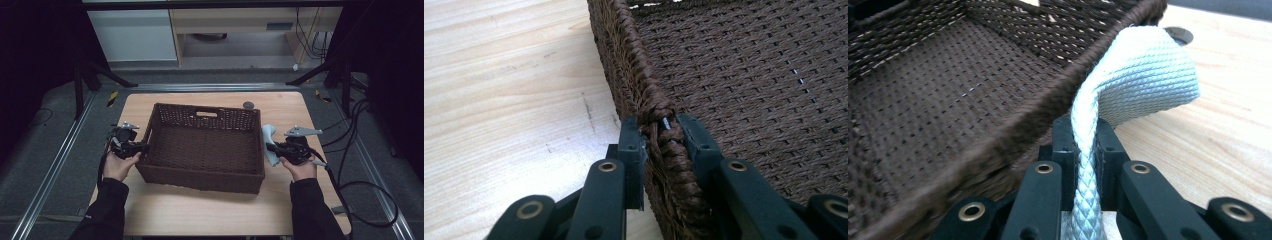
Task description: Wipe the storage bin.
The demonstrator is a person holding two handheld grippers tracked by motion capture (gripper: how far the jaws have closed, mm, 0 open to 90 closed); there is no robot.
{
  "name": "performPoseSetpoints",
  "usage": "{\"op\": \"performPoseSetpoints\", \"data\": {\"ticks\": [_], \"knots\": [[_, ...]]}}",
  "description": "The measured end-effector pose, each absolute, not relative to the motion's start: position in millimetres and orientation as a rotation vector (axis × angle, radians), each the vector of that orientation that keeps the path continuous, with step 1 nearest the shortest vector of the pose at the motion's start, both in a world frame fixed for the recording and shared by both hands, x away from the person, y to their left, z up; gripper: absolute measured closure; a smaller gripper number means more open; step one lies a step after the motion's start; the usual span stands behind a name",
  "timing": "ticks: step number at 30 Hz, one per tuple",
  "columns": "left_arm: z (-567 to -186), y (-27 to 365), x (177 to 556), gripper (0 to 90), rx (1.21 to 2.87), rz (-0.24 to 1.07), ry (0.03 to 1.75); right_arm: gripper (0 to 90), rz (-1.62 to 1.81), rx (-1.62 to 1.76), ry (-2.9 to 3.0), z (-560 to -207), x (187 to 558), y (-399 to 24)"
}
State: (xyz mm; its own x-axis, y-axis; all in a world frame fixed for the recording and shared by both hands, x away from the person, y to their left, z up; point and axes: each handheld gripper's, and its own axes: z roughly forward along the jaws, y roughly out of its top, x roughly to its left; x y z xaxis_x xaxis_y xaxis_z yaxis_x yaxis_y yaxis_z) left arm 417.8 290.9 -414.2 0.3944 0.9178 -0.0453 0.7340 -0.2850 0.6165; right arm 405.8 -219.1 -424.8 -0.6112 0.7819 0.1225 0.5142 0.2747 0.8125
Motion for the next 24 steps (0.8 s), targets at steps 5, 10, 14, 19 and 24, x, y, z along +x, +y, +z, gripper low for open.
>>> {"op": "performPoseSetpoints", "data": {"ticks": [5,10,14,19,24], "knots": [[-414.3,291.6,417.6,72.3,2.094,0.432,1.403,83.7,1.186,1.182,2.305,-436.7,403.2,-211.4],[-414.1,293.3,416.1,65.9,2.096,0.445,1.397,83.8,1.145,1.226,2.356,-454.5,398.5,-208.3],[-412.4,293.9,411.7,60.6,2.109,0.459,1.382,83.8,1.108,1.251,2.373,-460.9,394.8,-207.8],[-413.0,296.4,406.6,59.7,2.111,0.438,1.382,83.8,1.262,1.193,2.244,-435.3,386.3,-216.5],[-414.7,294.2,407.4,65.2,2.114,0.42,1.386,83.8,1.304,1.144,2.237,-420.4,378.5,-216.1]]}}
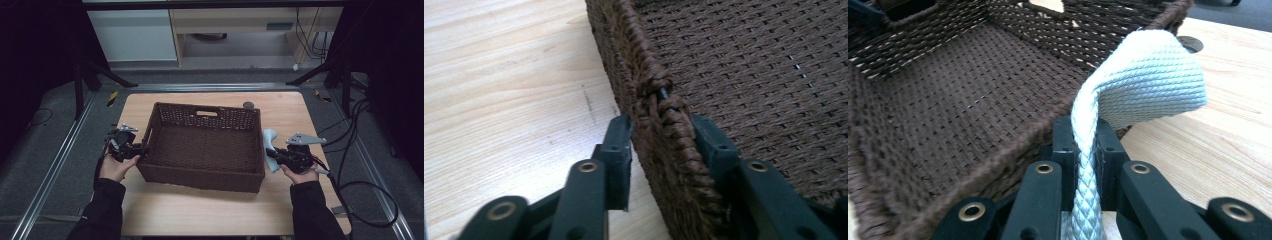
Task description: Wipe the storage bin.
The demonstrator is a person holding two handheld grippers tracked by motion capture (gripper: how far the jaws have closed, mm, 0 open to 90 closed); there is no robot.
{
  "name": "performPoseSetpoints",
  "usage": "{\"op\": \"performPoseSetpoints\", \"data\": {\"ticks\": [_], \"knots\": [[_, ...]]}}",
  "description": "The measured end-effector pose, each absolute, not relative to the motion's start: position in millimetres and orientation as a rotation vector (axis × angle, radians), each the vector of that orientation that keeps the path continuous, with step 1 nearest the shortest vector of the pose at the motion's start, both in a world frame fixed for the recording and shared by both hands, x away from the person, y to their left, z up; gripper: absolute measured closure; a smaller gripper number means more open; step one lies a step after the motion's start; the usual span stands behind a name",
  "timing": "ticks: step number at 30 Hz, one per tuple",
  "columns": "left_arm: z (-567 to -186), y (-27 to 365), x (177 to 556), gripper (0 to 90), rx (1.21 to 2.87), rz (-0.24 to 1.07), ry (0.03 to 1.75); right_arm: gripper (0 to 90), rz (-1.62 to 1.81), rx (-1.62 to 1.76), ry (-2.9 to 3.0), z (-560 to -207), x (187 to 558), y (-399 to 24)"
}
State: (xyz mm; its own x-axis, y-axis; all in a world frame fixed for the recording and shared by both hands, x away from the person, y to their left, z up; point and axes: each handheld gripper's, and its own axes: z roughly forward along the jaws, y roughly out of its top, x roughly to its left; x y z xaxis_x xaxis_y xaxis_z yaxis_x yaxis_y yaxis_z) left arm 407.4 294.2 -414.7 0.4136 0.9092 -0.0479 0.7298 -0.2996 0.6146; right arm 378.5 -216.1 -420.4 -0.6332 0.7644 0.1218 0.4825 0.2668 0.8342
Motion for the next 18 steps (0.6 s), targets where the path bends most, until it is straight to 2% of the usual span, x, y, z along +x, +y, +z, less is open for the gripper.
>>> {"op": "performPoseSetpoints", "data": {"ticks": [1,4,12,18], "knots": [[-414.6,293.6,407.2,69.6,2.115,0.414,1.383,83.8,1.288,1.148,2.261,-423.2,378.3,-213.9],[-414.4,292.9,407.1,71.3,2.107,0.403,1.394,83.7,1.262,1.151,2.28,-427.9,377.8,-211.9],[-414.2,291.9,406.5,73.0,2.102,0.408,1.409,83.7,1.155,1.219,2.357,-455.3,370.0,-207.4],[-414.0,291.9,406.6,73.3,2.093,0.407,1.419,83.7,1.121,1.221,2.39,-461.7,371.1,-202.6]]}}
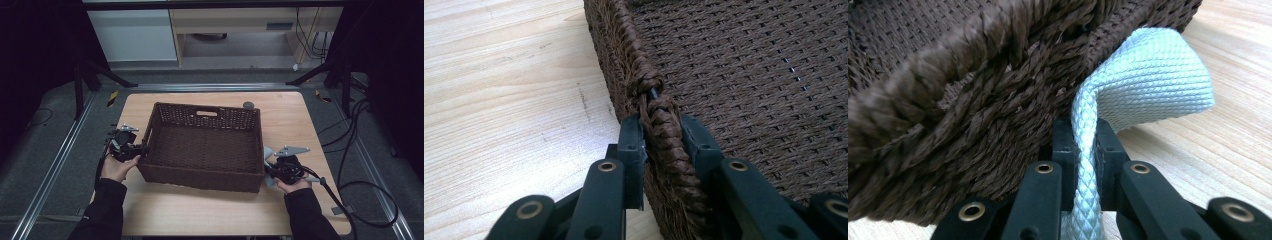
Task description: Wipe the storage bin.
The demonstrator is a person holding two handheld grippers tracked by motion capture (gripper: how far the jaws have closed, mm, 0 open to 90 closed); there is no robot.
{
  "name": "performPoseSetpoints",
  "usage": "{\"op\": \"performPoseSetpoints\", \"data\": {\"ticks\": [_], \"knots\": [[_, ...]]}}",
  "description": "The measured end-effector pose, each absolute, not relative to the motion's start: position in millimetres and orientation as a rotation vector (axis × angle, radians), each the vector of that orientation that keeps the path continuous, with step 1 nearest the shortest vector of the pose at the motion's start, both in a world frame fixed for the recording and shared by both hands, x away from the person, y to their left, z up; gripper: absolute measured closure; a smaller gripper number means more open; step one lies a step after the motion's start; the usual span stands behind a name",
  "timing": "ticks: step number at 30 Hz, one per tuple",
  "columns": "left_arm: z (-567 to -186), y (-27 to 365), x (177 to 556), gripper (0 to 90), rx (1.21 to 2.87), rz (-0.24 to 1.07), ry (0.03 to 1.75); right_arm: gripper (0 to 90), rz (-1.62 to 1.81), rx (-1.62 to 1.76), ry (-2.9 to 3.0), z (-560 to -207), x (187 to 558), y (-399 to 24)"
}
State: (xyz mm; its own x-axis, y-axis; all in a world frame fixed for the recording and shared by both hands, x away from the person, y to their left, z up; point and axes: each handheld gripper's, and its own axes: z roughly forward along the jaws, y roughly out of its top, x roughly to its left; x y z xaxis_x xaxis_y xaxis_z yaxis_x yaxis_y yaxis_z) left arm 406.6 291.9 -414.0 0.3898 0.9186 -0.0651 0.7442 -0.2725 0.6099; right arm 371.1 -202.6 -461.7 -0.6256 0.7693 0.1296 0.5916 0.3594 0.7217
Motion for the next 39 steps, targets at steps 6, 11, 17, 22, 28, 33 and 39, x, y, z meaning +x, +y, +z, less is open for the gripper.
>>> {"op": "performPoseSetpoints", "data": {"ticks": [6,11,17,22,28,33,39], "knots": [[-414.5,290.1,410.9,73.5,2.069,0.413,1.437,83.8,1.291,1.187,2.236,-427.7,365.8,-219.2],[-414.3,287.4,415.8,73.6,2.07,0.43,1.446,83.8,1.247,1.14,2.273,-424.8,364.1,-213.3],[-414.7,288.6,419.2,73.5,2.07,0.426,1.443,83.7,1.185,1.186,2.338,-445.2,367.6,-211.0],[-415.0,288.5,418.4,73.4,2.07,0.428,1.441,83.7,1.091,1.198,2.399,-461.4,364.9,-202.9],[-414.9,288.6,418.5,73.4,2.069,0.428,1.444,83.7,1.099,1.204,2.402,-461.6,363.9,-203.1],[-414.8,287.8,420.5,73.6,2.067,0.435,1.449,83.8,1.255,1.183,2.293,-436.1,359.5,-214.8],[-414.9,287.0,426.6,73.6,2.061,0.442,1.457,83.8,1.254,1.128,2.28,-425.5,354.7,-212.1]]}}
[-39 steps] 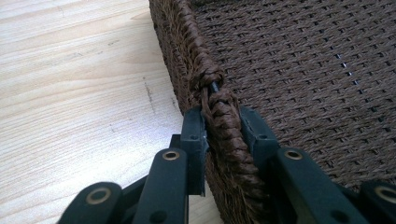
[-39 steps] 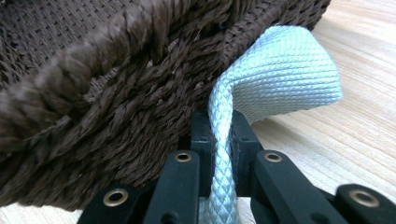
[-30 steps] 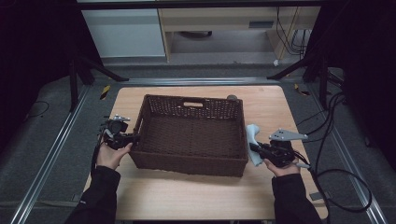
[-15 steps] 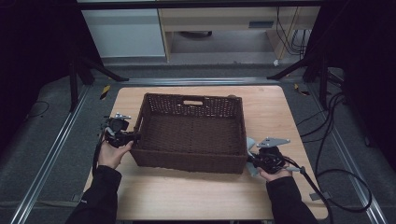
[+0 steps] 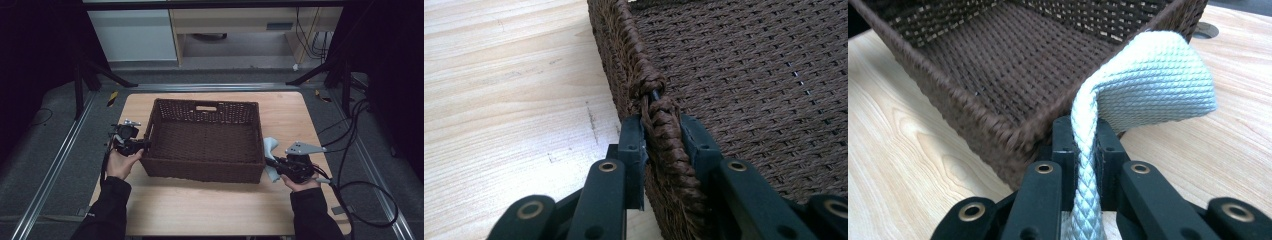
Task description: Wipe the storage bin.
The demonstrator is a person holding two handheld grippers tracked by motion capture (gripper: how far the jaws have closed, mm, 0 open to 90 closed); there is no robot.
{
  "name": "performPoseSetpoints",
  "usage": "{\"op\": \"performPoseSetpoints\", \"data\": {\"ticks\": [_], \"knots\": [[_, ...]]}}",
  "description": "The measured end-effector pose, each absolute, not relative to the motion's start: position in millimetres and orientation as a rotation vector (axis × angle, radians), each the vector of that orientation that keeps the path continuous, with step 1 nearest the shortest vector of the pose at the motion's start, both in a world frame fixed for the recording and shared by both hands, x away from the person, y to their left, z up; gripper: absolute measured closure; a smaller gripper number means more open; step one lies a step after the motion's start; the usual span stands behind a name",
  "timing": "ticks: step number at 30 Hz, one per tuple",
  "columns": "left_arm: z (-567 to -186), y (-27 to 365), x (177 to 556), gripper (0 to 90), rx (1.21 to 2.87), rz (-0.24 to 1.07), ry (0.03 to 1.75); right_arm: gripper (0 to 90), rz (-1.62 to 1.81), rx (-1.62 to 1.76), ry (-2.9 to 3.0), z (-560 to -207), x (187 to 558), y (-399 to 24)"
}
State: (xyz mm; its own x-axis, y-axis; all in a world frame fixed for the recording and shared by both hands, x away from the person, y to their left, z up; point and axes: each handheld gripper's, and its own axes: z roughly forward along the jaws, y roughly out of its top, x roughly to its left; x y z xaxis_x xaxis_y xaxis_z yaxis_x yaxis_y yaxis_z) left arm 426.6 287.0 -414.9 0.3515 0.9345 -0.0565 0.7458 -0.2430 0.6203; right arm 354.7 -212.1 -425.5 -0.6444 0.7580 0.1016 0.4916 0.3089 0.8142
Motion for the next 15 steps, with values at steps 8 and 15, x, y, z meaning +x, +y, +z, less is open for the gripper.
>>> {"op": "performPoseSetpoints", "data": {"ticks": [8,15], "knots": [[-415.2,287.5,427.3,73.4,2.057,0.439,1.457,83.8,1.143,1.192,2.385,-458.0,351.2,-206.5],[-415.3,287.7,428.5,73.4,2.051,0.438,1.46,83.8,1.196,1.195,2.325,-446.8,347.7,-213.5]]}}
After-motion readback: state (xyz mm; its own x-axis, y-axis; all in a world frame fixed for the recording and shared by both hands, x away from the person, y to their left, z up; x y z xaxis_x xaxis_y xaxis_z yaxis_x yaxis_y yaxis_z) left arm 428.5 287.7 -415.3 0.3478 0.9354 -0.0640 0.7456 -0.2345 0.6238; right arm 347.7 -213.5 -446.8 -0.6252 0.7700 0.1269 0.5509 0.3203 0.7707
